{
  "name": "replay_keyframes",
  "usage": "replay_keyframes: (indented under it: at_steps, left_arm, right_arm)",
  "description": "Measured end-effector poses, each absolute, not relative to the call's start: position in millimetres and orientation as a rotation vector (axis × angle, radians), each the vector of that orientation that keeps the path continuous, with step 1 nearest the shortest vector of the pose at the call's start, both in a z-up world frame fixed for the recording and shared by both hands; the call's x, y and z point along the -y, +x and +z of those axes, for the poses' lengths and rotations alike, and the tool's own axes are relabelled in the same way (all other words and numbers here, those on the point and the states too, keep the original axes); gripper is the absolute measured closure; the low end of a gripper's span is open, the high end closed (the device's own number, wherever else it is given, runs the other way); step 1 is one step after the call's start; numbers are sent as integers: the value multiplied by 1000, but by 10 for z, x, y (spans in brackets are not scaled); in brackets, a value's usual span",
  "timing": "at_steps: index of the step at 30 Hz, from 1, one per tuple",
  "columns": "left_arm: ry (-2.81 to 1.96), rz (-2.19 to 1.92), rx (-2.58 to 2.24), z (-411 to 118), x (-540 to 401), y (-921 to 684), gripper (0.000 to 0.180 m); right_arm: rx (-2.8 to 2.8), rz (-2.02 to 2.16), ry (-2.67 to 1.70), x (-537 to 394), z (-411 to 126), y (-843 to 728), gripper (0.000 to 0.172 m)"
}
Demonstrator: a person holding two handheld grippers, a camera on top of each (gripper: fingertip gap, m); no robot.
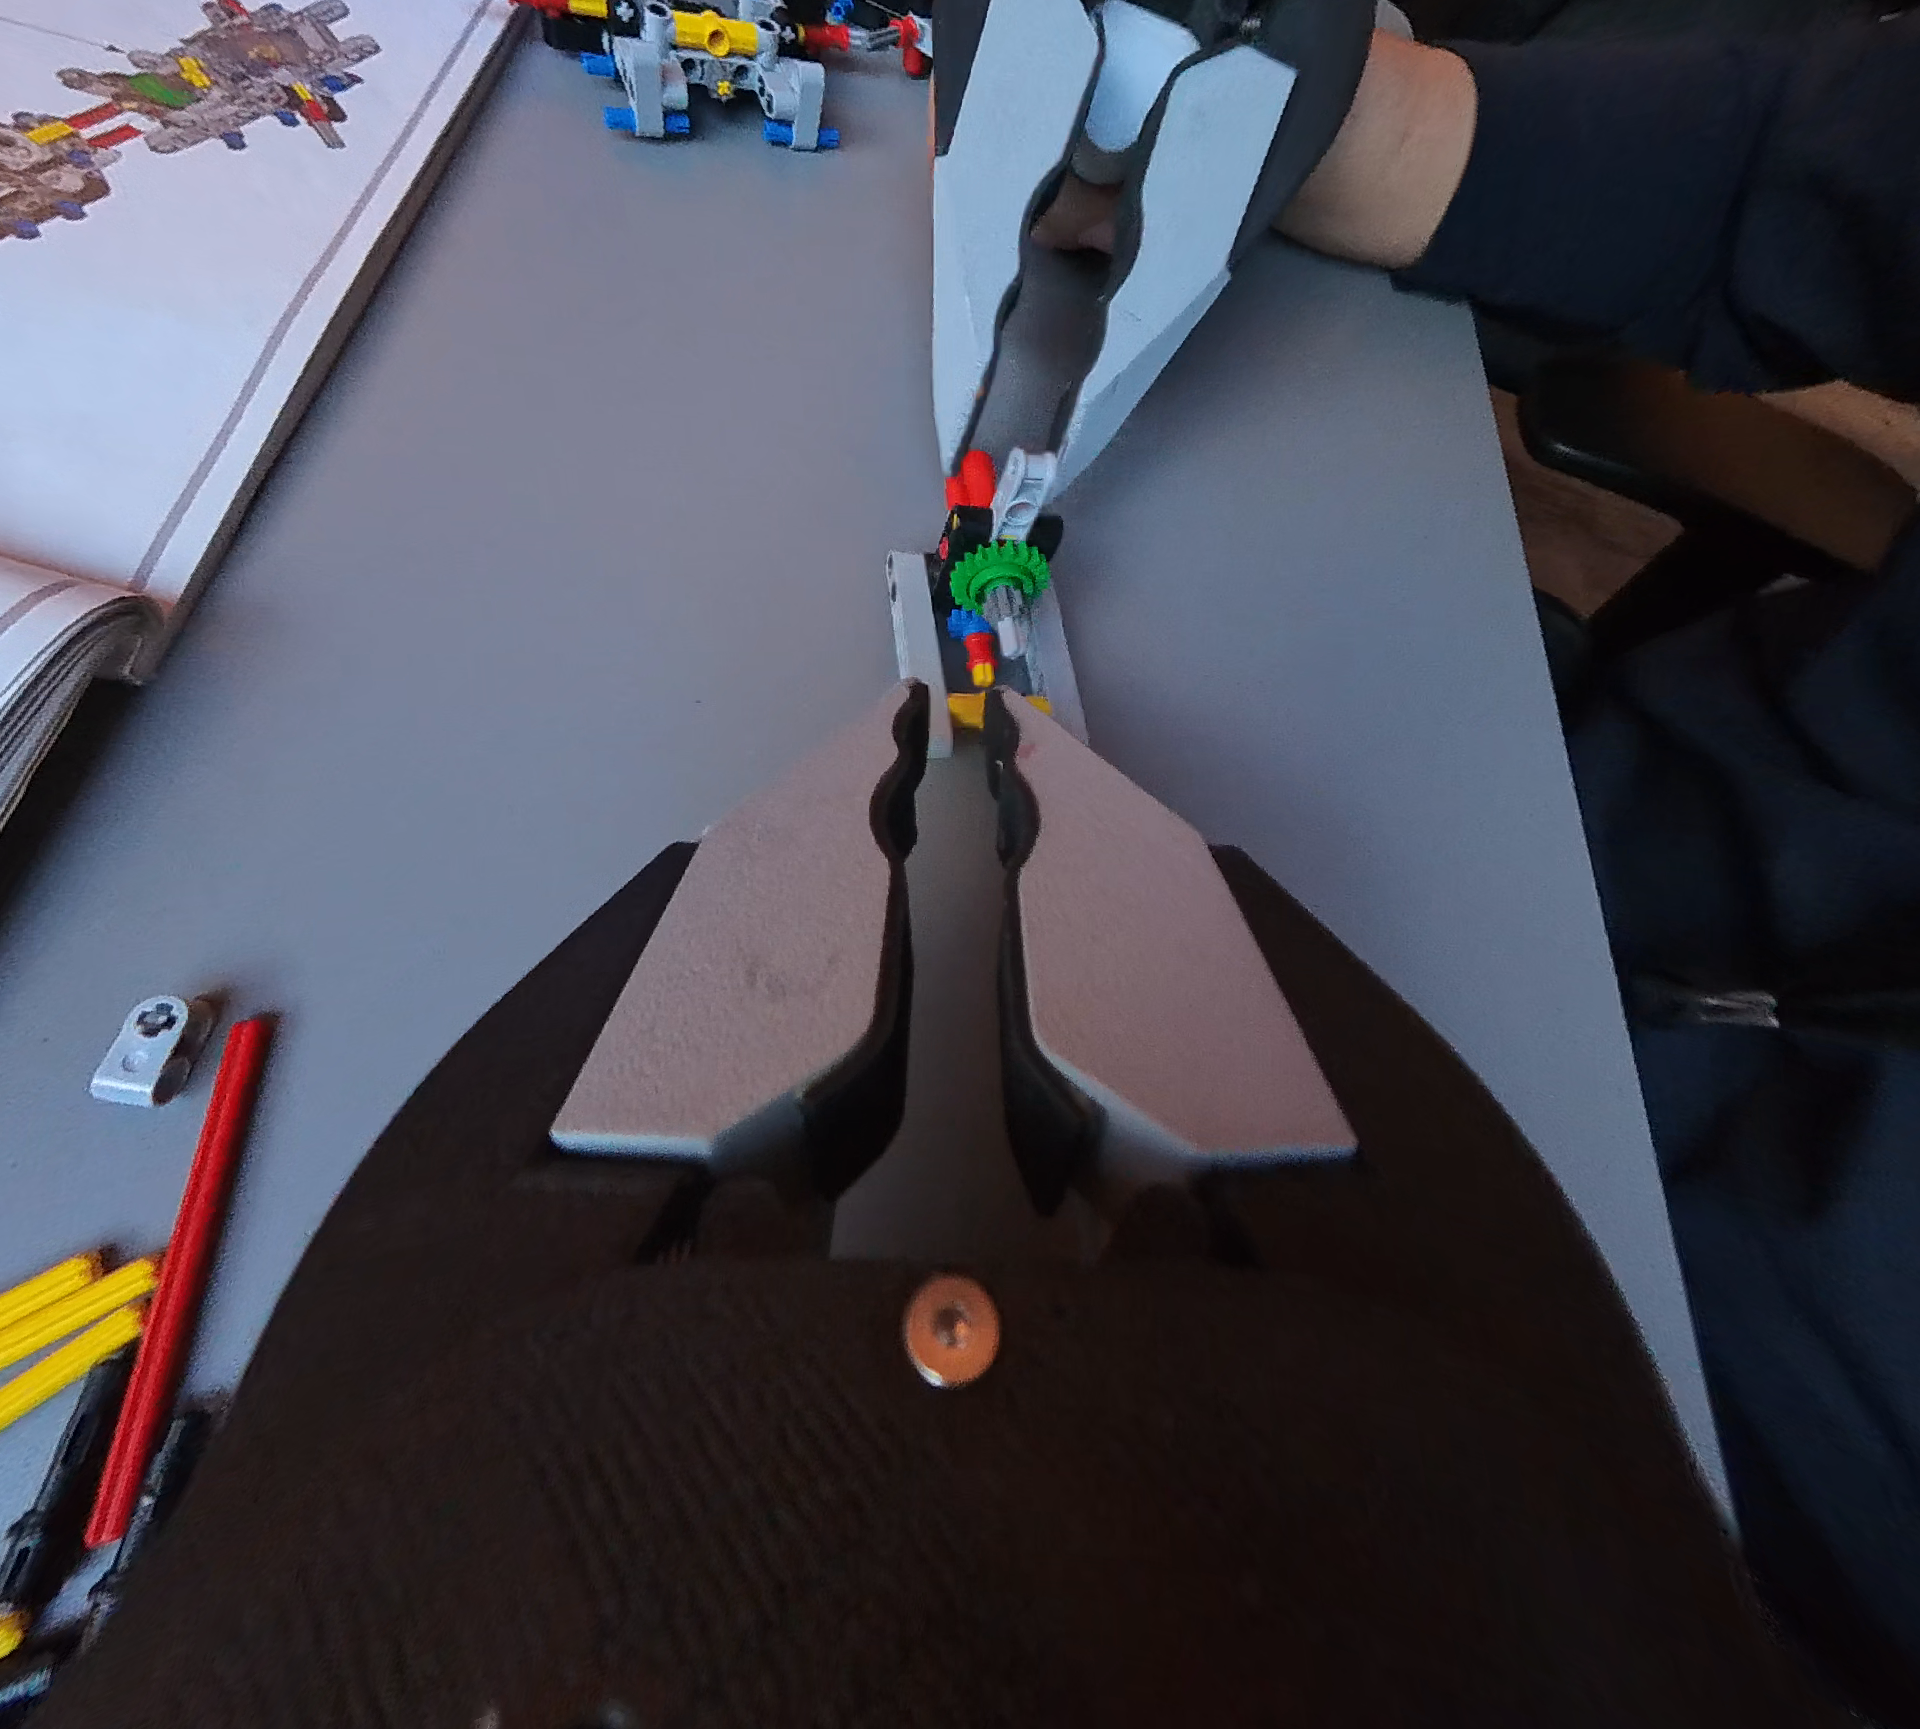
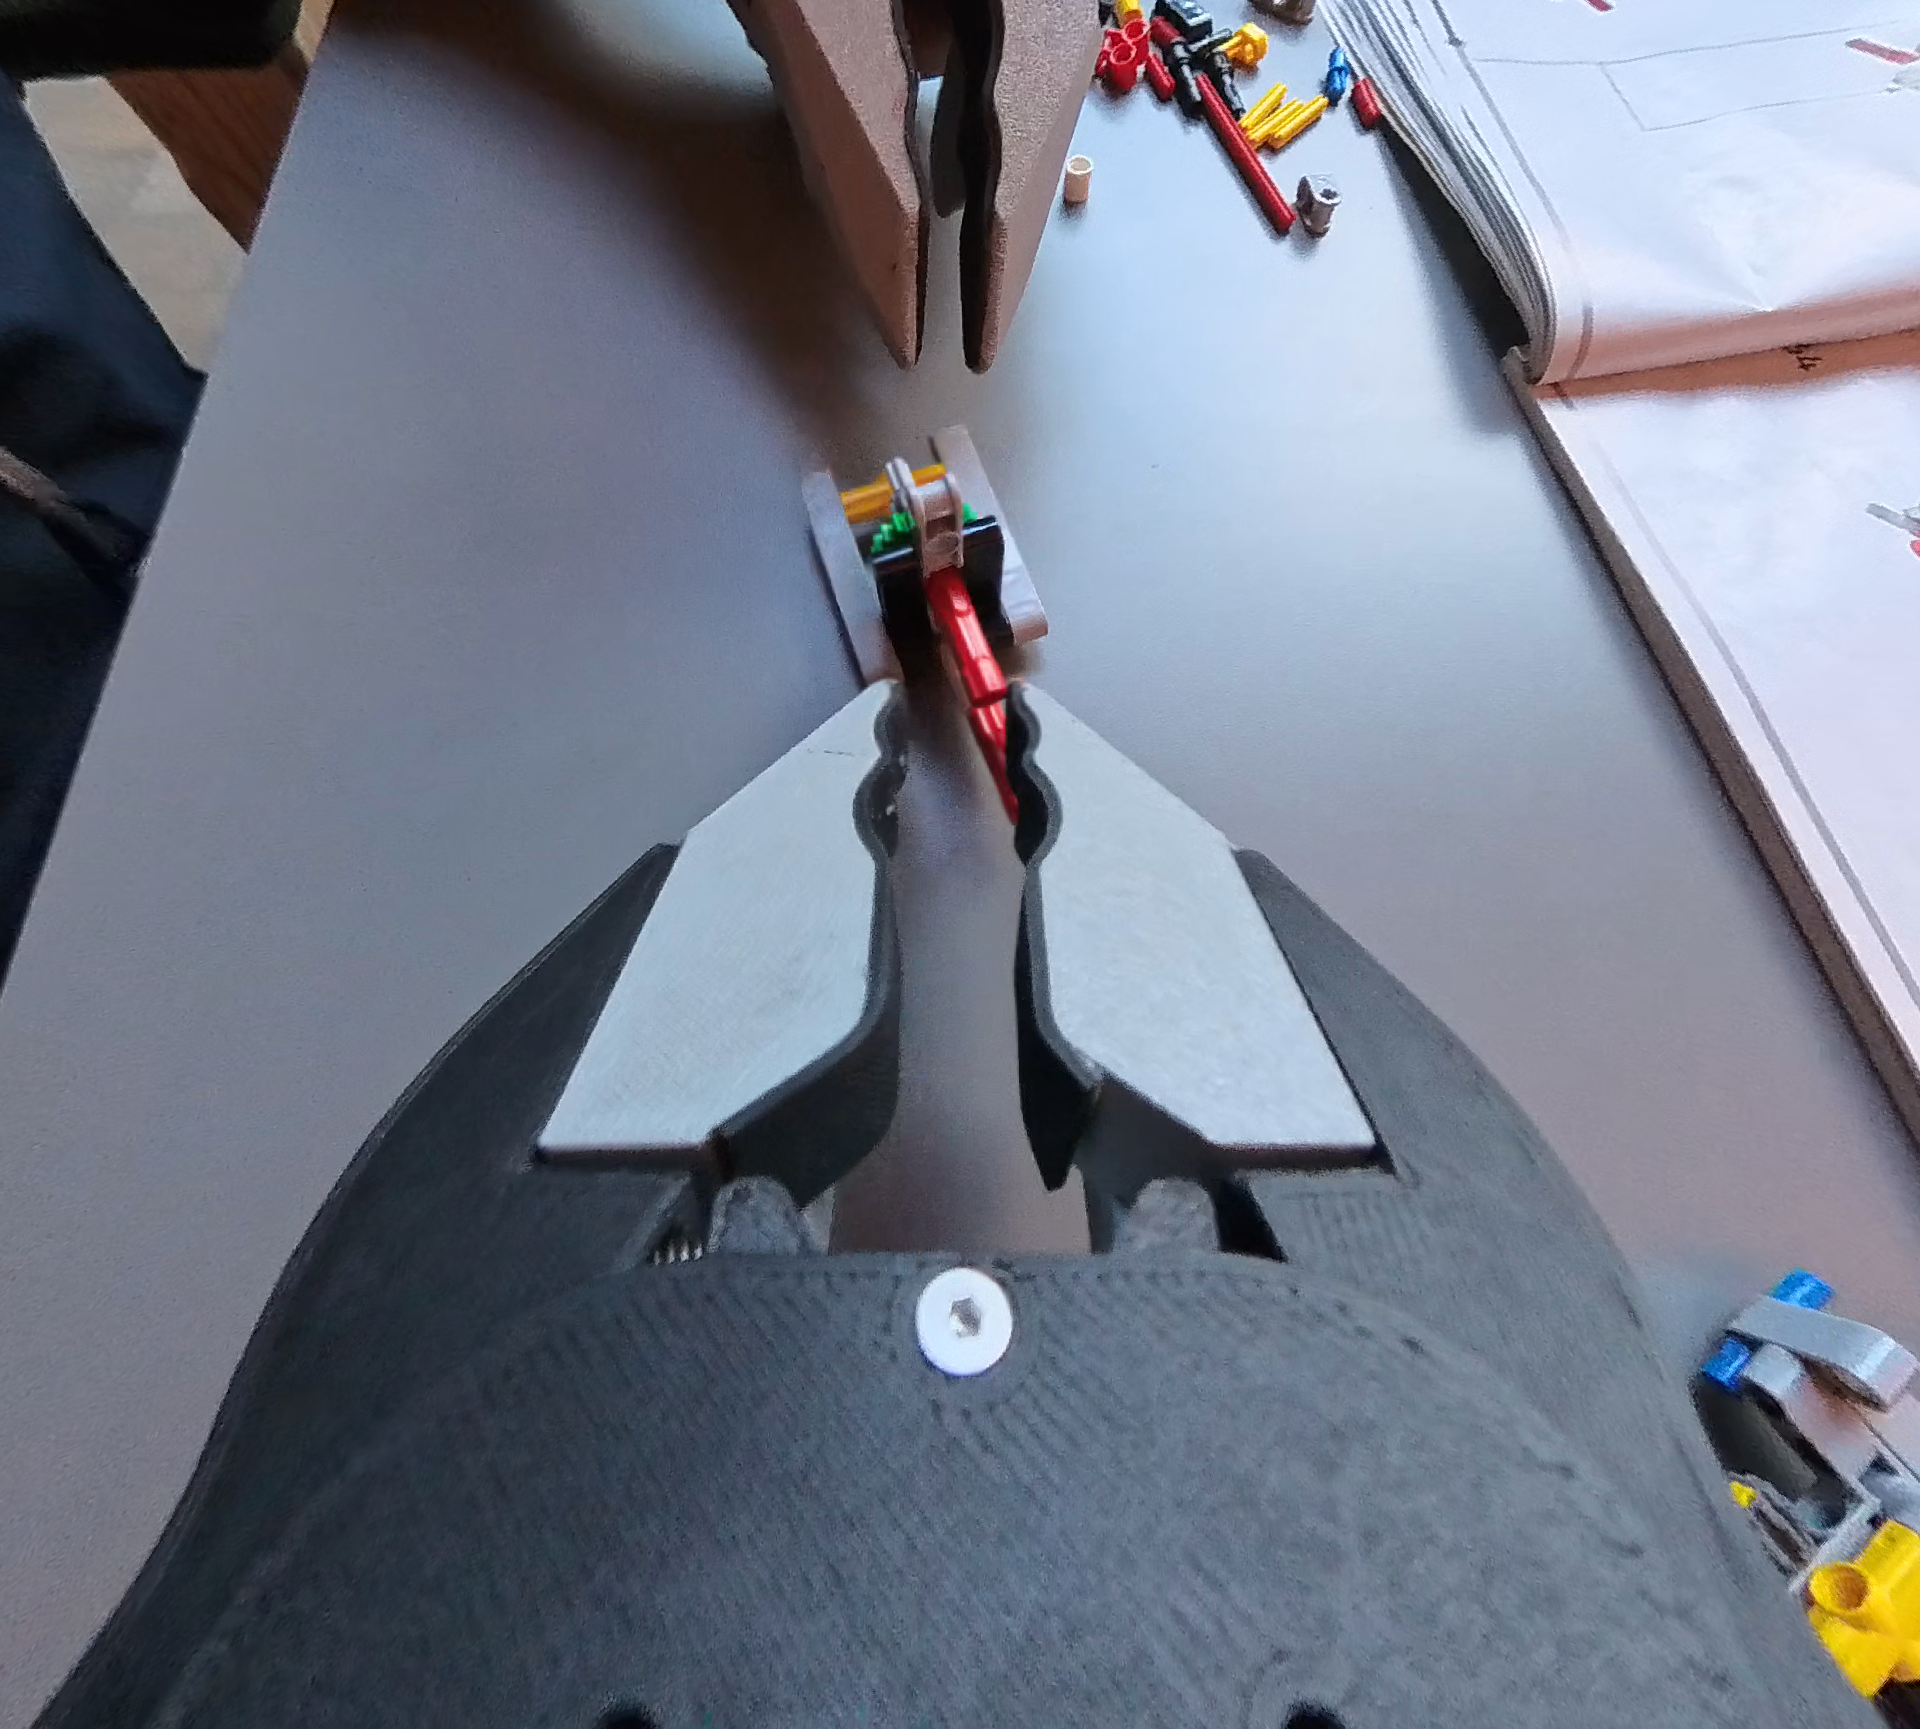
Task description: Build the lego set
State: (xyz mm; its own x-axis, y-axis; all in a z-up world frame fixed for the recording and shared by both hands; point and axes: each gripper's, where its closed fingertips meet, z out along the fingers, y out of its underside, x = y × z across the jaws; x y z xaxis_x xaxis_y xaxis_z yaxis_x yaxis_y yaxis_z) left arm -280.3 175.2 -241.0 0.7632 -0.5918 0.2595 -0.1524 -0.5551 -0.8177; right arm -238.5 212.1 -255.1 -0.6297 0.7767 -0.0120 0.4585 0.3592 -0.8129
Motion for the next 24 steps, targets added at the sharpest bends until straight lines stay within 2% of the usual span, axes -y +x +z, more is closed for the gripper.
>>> replay_keyframes:
  at_steps: [4,18,24]
  left_arm:
    - [-2130,-654,-544,-2428,-1747,-2802,175]
    - [-2173,-626,-562,-2494,-1723,-2771,176]
    - [-2163,-629,-591,-2473,-1703,-2688,176]
  right_arm:
    - [2232,1170,-1135,-2162,-2554,-2418,148]
    - [2150,1143,-1197,-2266,-2530,-2490,145]
    - [2005,1104,-1237,-2407,-2442,-2543,130]
